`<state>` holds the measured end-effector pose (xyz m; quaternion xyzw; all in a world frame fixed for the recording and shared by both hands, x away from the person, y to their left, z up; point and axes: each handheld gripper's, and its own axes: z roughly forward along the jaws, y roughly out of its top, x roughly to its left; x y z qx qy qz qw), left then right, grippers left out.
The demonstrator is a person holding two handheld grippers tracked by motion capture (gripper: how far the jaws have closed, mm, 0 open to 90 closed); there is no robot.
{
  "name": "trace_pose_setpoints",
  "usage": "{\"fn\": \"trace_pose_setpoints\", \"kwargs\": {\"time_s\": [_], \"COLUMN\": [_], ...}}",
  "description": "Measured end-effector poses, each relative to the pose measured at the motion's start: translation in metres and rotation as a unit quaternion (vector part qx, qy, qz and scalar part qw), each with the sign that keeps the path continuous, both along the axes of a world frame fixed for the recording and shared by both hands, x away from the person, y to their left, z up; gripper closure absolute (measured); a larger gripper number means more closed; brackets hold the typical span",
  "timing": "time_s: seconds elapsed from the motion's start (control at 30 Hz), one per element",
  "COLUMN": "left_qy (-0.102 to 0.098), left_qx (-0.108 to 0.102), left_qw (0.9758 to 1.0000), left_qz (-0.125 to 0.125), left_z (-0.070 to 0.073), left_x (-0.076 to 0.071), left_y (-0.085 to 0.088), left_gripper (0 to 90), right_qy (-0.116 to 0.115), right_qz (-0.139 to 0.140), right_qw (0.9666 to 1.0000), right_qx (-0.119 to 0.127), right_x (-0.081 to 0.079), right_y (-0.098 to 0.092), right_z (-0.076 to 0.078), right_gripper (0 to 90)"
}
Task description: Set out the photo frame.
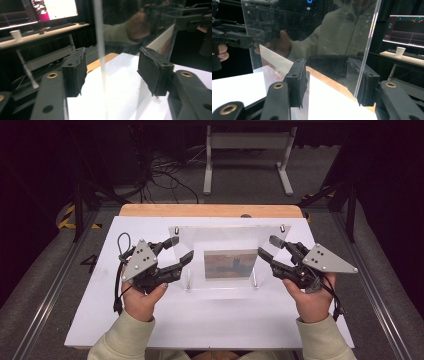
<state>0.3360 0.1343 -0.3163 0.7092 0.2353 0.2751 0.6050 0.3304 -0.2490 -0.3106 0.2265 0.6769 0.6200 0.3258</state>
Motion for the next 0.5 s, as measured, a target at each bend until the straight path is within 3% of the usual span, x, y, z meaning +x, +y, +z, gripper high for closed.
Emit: {"fn": "trace_pose_setpoints", "kwargs": {"time_s": [0.27,0.37,0.5], "left_qy": [0.027,0.033,0.043], "left_qx": [0.014,0.009,0.022], "left_qw": [0.9992,0.999,0.9985], "left_qz": [0.025,0.028,0.026], "left_z": [-0.01,-0.012,-0.016], "left_x": [0.005,0.006,0.008], "left_y": [0.016,0.022,0.025], "left_gripper": [35.1,35.1,34.8], "right_qy": [0.023,0.031,0.04], "right_qz": [-0.008,-0.015,-0.019], "right_qw": [0.9992,0.9985,0.9979], "right_qx": [0.031,0.042,0.047], "right_x": [0.017,0.024,0.032], "right_y": [0.002,0.004,0.005], "right_z": [0.0,0.001,0.001], "right_gripper": [47.6,47.0,46.9]}}
